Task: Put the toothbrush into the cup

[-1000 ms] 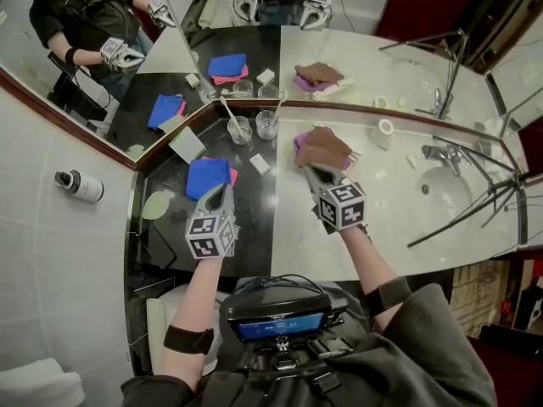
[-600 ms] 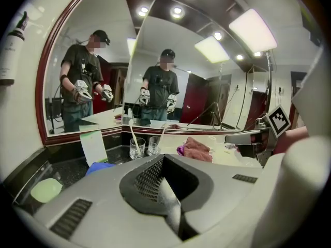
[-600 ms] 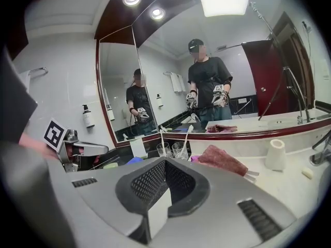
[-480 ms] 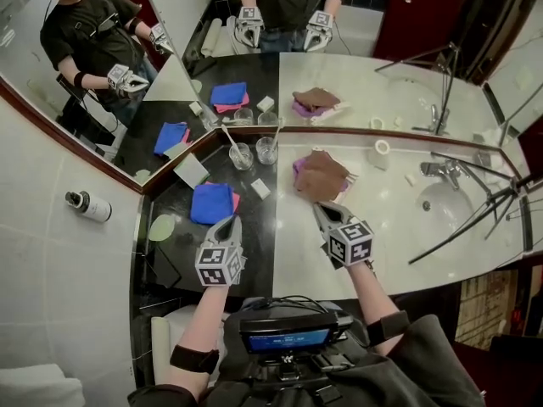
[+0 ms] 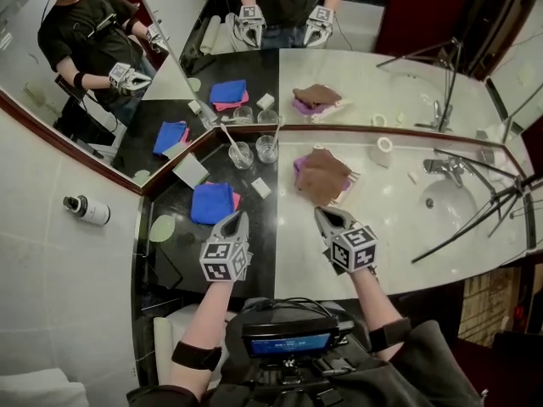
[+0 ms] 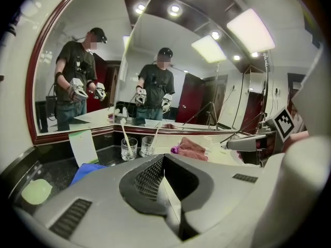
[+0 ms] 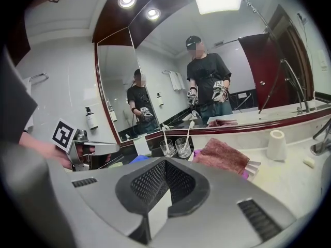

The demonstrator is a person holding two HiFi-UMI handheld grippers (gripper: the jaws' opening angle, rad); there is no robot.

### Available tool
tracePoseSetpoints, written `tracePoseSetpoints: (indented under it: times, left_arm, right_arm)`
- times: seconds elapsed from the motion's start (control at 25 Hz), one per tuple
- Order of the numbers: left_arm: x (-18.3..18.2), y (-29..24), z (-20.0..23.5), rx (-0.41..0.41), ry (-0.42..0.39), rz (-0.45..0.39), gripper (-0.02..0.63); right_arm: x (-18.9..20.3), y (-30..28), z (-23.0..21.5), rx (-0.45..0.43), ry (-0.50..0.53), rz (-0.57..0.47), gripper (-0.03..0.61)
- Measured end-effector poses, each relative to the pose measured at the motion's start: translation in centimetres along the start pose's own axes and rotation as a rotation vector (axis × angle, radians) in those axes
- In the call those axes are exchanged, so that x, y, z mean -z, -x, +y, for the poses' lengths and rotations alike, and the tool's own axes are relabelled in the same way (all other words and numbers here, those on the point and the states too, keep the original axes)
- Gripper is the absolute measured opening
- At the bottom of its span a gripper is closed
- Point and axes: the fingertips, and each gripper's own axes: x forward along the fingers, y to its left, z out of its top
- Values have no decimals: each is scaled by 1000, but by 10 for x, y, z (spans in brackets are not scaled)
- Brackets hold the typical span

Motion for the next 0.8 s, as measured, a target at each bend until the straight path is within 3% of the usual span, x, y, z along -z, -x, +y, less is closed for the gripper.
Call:
tracePoseSetpoints:
  times: [0.12,0.44,0.8]
  left_arm:
    - [-11,-23,-2,27,-32,18,16]
    - [-47,-114,-6,127,-156,75,152]
    - [-64,-222,3,171,-214,118,233]
  right_arm:
    - [5,0,2,-2,-23,8,17]
    - [33,-4,-3,29,-95,35,17]
    - [63,-23,-29,121,-117,75,17]
